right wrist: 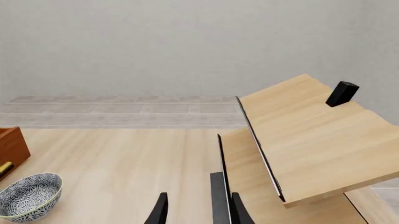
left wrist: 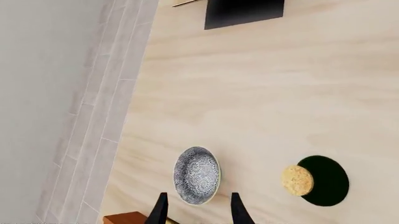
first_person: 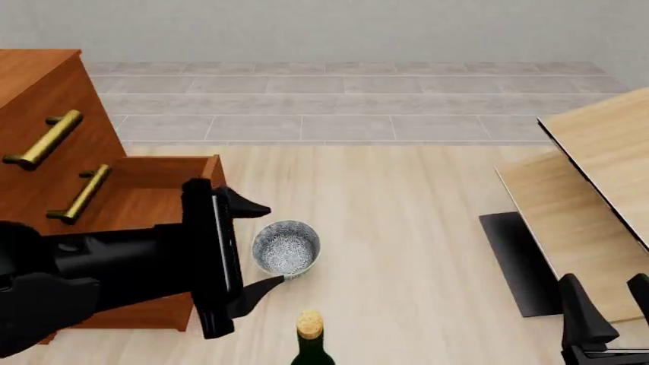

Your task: Put the bowl on top of the cabinet.

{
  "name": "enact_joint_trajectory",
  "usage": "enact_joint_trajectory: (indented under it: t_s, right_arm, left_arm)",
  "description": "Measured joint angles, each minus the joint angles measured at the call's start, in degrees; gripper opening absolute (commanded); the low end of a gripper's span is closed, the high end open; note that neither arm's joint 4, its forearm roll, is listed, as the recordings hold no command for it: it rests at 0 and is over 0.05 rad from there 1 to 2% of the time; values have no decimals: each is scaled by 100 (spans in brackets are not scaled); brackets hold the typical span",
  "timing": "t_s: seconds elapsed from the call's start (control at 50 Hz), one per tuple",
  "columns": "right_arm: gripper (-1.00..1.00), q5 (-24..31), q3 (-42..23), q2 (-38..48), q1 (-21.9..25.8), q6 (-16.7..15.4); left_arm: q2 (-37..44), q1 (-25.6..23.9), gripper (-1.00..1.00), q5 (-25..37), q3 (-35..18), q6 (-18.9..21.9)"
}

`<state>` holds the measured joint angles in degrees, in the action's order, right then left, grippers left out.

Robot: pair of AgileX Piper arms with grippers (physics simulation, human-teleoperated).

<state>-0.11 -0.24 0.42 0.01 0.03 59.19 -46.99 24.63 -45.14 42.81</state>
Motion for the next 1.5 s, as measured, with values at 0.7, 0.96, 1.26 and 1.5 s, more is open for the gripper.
enact_joint_trajectory:
  t_s: [0.7,0.96,1.26,1.5]
  right_arm:
    - [100,0,0,0,0,0]
    - [100,0,0,0,0,0]
    - [100,0,0,0,0,0]
    - [100,0,0,0,0,0]
  left_arm:
    - [893,189,100,-927,603,356]
    - [1345,367,100,-1284,735,529]
    - [1704,497,100,-1521,735,615]
    - [1897,618,100,-1632,716,655]
